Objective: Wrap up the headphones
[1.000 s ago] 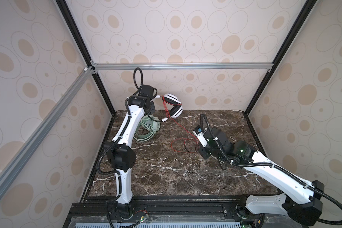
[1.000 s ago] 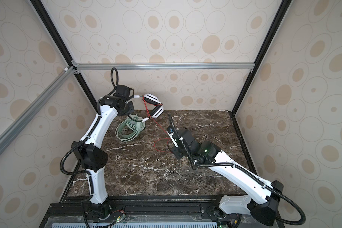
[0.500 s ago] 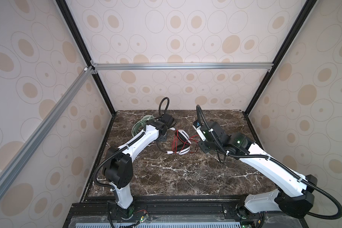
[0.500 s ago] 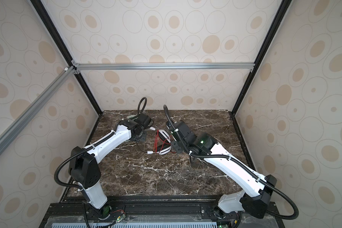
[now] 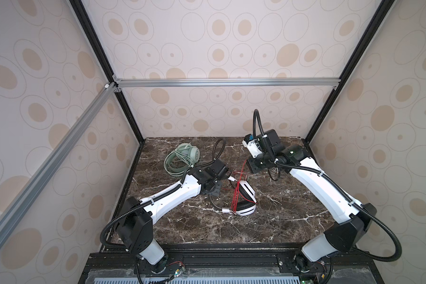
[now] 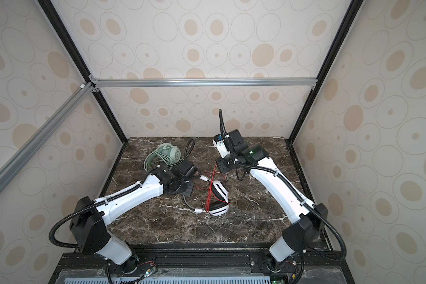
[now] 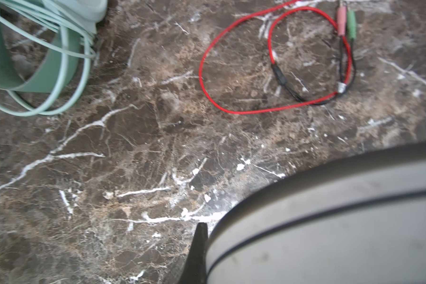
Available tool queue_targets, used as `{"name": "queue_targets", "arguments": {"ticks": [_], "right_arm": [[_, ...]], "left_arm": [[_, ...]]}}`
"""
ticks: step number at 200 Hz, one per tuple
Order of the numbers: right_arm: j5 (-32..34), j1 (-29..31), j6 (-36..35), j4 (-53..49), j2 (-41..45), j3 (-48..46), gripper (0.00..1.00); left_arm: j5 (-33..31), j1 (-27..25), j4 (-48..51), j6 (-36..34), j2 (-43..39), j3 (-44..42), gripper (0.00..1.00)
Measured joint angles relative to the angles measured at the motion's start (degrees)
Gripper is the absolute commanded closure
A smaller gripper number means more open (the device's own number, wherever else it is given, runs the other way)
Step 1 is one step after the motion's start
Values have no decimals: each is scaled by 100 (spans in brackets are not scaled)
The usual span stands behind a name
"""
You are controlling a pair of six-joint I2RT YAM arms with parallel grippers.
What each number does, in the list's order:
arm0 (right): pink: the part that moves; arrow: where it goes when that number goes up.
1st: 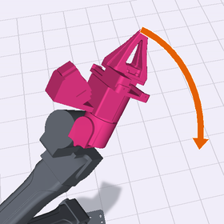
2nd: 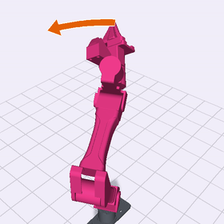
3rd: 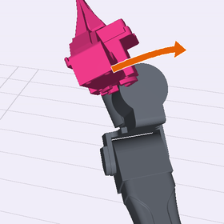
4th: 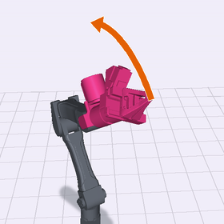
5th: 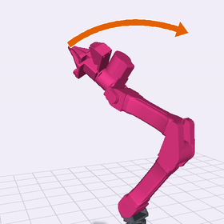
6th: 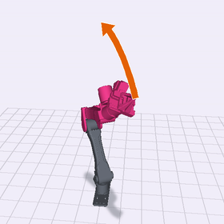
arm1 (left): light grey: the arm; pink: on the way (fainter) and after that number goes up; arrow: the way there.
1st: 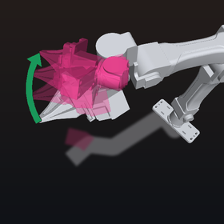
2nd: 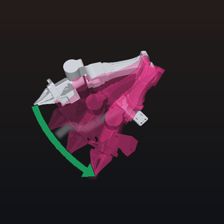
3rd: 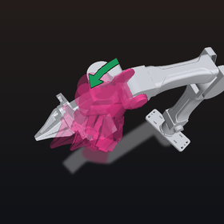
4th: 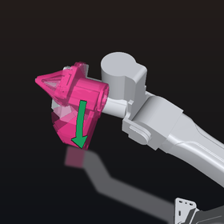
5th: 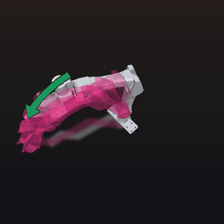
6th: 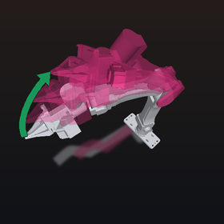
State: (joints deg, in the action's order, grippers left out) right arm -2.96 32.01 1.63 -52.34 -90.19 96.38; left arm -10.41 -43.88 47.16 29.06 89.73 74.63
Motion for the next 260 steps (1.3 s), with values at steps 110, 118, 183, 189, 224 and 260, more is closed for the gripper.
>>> {"name": "queue_targets", "arguments": {"ticks": [110,118,183,189,224,260], "right_arm": [[-2011,-785,339,654,-837,-734,98],[-2170,-837,400,734,-839,-935,96],[-3084,-1207,868,1698,-533,-2133,33],[-3147,-1255,898,1757,-420,-2240,33],[-3283,-1370,1646,2465,697,-3368,31],[-3058,-1178,2282,2481,1718,-4398,28]], "left_arm": [[780,-385,-350,201,-286,-79,100],[837,-382,-367,214,-310,-72,100],[1694,212,-391,282,-328,280,100],[1751,319,-382,280,-328,358,100],[1849,787,-317,245,-328,752,100],[1886,894,-201,177,-304,835,100]]}}
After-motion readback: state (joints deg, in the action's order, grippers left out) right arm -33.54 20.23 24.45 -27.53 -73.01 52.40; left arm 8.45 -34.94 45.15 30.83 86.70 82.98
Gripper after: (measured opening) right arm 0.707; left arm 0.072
